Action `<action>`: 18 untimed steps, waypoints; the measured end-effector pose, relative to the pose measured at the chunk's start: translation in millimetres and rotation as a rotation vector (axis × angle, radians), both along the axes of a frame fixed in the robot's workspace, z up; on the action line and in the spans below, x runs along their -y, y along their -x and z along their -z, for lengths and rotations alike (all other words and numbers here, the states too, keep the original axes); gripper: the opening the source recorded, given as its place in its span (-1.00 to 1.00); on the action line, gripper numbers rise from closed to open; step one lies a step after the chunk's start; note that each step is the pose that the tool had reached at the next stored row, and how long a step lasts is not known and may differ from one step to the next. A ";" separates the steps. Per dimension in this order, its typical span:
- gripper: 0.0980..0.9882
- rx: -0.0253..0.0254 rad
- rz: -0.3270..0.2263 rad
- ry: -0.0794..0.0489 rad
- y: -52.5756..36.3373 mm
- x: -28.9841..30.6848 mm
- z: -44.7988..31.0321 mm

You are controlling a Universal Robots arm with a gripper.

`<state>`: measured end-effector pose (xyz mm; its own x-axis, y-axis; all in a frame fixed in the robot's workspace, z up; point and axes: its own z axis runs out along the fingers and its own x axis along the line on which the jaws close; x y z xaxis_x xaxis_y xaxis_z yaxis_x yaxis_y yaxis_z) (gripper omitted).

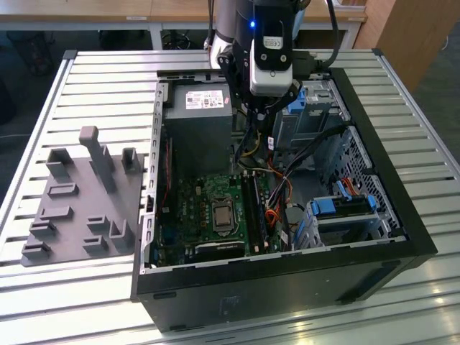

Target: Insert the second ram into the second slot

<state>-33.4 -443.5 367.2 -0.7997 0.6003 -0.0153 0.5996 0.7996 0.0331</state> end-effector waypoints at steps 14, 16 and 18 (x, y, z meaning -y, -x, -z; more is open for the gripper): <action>-0.91 0.0000 -0.129 0.000 0.0 0.0 0.0; -0.91 0.0000 -0.133 0.000 0.0 0.0 0.0; -0.91 0.0000 -0.141 0.000 0.0 0.0 0.0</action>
